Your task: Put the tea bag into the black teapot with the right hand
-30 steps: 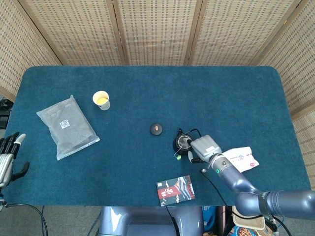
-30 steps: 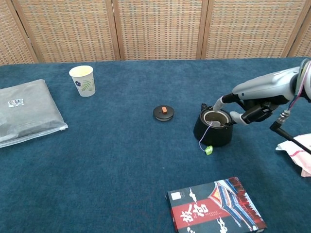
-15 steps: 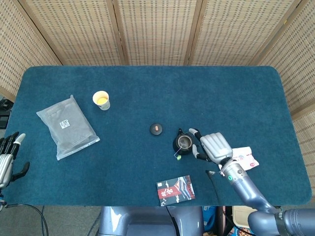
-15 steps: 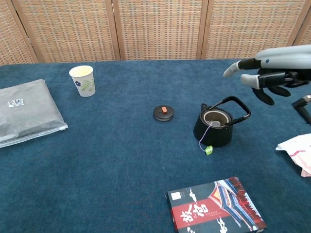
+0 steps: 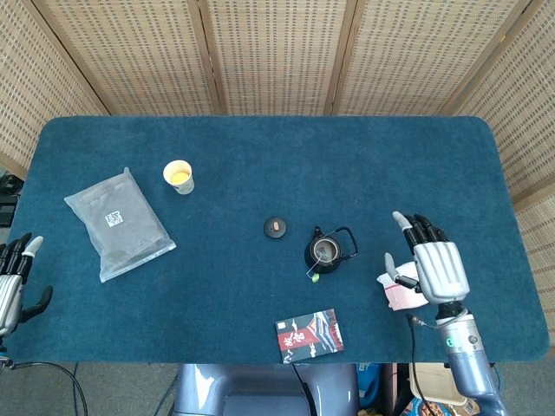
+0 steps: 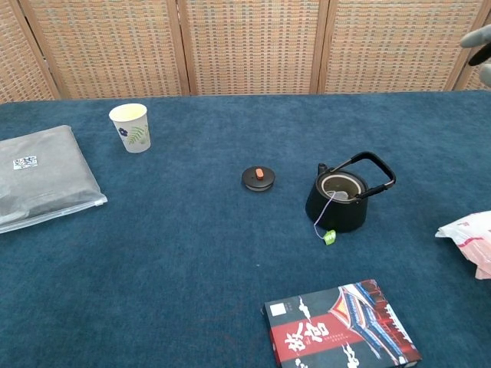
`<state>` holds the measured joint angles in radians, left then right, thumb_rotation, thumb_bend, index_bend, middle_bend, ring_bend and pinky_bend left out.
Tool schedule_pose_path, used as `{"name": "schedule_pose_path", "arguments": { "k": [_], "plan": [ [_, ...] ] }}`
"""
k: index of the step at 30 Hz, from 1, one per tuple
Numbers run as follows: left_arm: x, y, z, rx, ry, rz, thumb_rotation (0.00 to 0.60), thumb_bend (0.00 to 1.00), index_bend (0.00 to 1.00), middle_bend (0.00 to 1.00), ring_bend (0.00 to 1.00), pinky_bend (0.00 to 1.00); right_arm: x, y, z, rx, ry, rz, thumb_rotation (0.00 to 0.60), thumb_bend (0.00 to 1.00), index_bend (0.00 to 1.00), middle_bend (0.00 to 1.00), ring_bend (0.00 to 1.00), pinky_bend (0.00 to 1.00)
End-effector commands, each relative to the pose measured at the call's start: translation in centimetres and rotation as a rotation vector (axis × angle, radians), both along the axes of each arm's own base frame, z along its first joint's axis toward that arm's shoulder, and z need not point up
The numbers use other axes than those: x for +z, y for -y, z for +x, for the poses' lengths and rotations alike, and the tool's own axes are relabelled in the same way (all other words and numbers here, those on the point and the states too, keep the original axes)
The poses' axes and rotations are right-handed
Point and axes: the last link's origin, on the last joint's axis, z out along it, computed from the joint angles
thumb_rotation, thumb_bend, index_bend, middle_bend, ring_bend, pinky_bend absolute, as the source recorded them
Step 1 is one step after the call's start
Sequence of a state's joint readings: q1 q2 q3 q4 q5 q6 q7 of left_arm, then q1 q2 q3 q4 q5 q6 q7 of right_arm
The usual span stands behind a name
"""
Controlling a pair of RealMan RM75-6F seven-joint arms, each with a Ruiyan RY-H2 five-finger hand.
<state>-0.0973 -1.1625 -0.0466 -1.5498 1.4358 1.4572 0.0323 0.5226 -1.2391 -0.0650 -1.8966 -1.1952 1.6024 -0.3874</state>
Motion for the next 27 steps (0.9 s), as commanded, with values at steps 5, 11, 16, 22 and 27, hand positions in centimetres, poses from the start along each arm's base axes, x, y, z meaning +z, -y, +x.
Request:
{"name": "schedule_pose_path", "arguments": {
  "k": [5, 11, 16, 22, 27],
  "plan": [
    [-0.4, 0.4, 0.5, -0.033, 0.004, -0.009, 0.6, 0.41, 0.0, 0.0, 0.0, 0.0, -0.5, -1.7, -2.7, -0.036, -0.079, -0.075, 0.118, 0.62, 0.09, 0.2, 0.08, 0.23],
    [-0.7, 0.4, 1.1, -0.058, 0.005, -0.027, 0.6, 0.41, 0.0, 0.0, 0.0, 0.0, -1.2, -3.0, -4.3, -0.065, -0.107, -0.11, 0.172, 0.61, 0.09, 0.2, 0.07, 0.21],
    [-1.0, 0.4, 1.3, -0.068, 0.009, -0.047, 0.6, 0.41, 0.0, 0.0, 0.0, 0.0, -1.4, -3.5, -4.6, -0.083, -0.087, -0.085, 0.173, 0.61, 0.09, 0.19, 0.06, 0.2],
    [-1.2, 0.4, 1.7, -0.089, 0.005, -0.064, 0.6, 0.41, 0.0, 0.0, 0.0, 0.0, -1.6, -4.1, -4.8, -0.101, -0.039, -0.025, 0.173, 0.6, 0.09, 0.19, 0.06, 0.18],
    [-1.2, 0.4, 1.8, -0.095, 0.005, -0.061, 0.6, 0.41, 0.0, 0.0, 0.0, 0.0, -1.8, -4.5, -4.9, -0.088, -0.016, -0.009, 0.216, 0.6, 0.09, 0.19, 0.06, 0.18]
  ]
}}
